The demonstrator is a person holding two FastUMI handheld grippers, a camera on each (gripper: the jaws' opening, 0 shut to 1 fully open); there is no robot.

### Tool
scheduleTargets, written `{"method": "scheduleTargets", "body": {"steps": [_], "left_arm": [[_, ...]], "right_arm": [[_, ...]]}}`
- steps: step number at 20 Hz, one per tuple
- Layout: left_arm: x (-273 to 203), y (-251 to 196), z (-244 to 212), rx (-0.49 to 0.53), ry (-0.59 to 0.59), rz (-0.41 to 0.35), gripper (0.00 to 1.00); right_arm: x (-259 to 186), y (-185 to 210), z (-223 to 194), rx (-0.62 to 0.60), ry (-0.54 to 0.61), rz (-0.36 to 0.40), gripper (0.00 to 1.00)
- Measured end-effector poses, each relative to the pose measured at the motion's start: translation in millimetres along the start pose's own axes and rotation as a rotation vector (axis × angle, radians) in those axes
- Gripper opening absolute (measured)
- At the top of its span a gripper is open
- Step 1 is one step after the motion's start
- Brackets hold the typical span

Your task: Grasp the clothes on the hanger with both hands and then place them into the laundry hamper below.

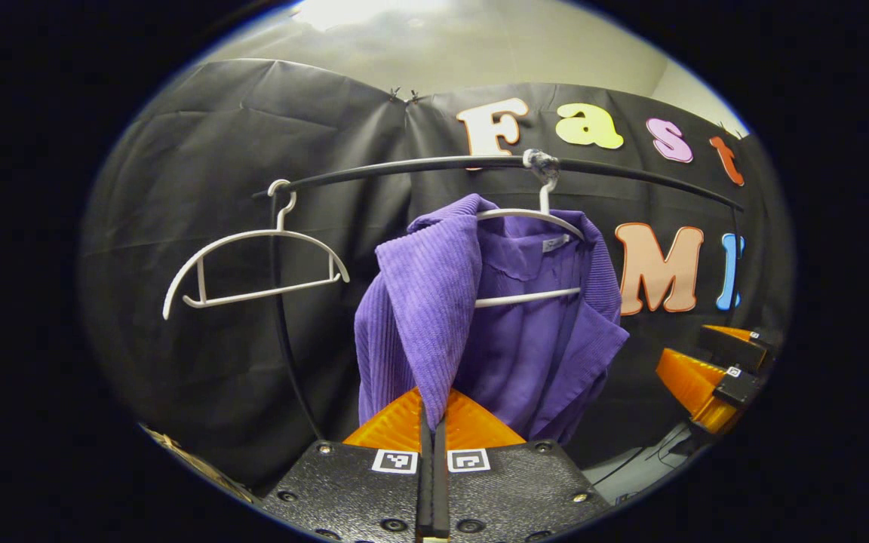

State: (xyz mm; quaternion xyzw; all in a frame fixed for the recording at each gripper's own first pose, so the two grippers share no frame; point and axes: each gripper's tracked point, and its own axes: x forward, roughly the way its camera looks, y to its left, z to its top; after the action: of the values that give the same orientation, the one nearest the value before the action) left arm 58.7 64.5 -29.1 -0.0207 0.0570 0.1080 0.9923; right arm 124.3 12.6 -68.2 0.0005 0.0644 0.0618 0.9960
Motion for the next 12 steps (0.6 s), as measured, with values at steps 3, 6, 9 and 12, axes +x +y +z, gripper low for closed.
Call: {"method": "scheduleTargets", "body": {"steps": [3, 6, 9, 12], "left_arm": [[1, 10, 2, -0.009, -0.006, 0.029, 0.0], [1, 13, 6, -0.019, -0.011, 0.042, 0.0], [-1, 17, 8, -0.01, -0.019, 0.053, 0.0], [-3, 21, 11, -0.004, -0.025, 0.061, 0.0]], "right_arm": [[29, 4, -6, 0.015, 0.004, 0.02, 0.97], [56, 8, -17, 0.007, 0.024, 0.029, 0.97], [80, 14, -26, 0.013, 0.042, 0.05, 0.97], [102, 23, -36, 0.04, 0.061, 0.072, 0.97]]}}
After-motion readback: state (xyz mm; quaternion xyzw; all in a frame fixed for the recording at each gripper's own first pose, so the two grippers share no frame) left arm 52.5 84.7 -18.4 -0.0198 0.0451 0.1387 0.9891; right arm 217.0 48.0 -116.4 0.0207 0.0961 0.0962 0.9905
